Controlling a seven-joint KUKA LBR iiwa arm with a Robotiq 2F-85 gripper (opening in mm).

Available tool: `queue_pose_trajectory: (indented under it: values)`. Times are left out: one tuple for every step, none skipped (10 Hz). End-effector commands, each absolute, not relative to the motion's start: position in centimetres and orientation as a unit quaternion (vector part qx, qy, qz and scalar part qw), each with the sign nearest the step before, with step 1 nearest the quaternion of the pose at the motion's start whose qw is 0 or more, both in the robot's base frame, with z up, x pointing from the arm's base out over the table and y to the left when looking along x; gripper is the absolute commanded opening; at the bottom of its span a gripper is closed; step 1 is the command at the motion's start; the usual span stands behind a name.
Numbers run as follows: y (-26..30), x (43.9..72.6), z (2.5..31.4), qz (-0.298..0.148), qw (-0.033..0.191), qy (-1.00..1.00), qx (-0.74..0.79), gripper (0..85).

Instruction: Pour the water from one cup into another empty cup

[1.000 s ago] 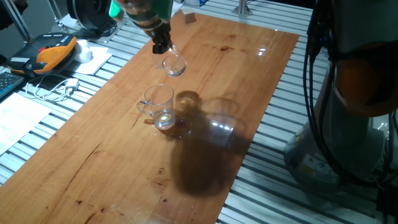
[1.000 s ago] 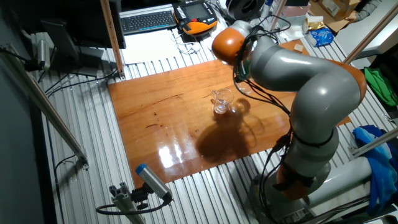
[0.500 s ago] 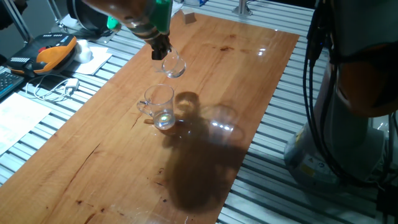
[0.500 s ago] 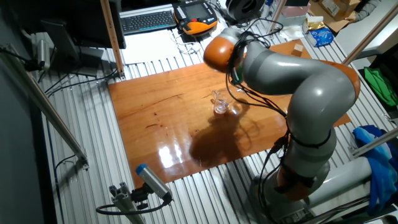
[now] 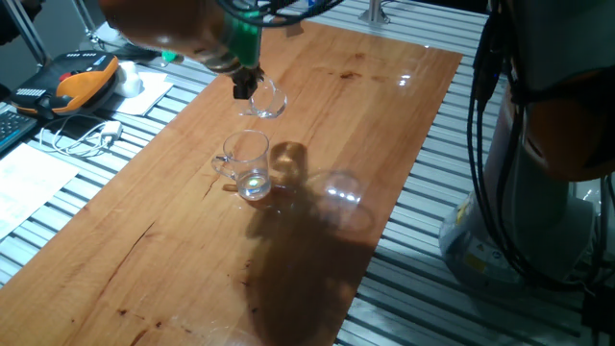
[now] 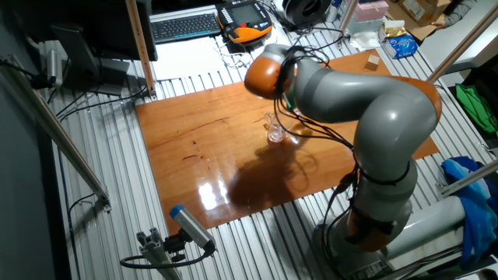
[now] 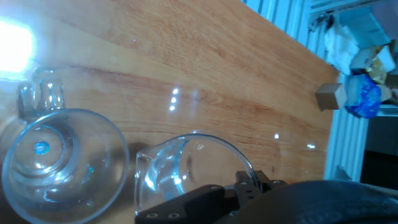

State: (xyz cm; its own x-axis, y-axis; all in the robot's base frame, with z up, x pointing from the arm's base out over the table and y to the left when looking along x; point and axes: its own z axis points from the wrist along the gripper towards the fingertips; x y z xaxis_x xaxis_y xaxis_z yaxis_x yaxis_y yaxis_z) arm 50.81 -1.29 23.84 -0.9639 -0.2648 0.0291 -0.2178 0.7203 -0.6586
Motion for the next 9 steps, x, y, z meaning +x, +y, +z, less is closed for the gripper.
queue_pose_trajectory:
  values:
    - [-1.26, 50.79, 23.85, -0.358, 0.036, 0.924, -0.129, 0.0]
    - [-1.15, 50.79, 23.84, -0.367, 0.040, 0.921, -0.127, 0.0]
    - [-1.04, 50.79, 23.84, -0.373, 0.043, 0.919, -0.124, 0.0]
    - [-0.95, 50.79, 23.86, -0.378, 0.045, 0.917, -0.122, 0.0]
    - [-0.83, 50.79, 23.89, -0.385, 0.045, 0.914, -0.121, 0.0]
    - [-0.71, 50.76, 23.91, -0.392, 0.046, 0.911, -0.120, 0.0]
    - [-0.61, 50.74, 23.94, -0.402, 0.047, 0.907, -0.118, 0.0]
    - [-0.48, 50.70, 23.95, -0.414, 0.051, 0.901, -0.117, 0.0]
    - [-0.32, 50.66, 23.93, -0.424, 0.054, 0.897, -0.115, 0.0]
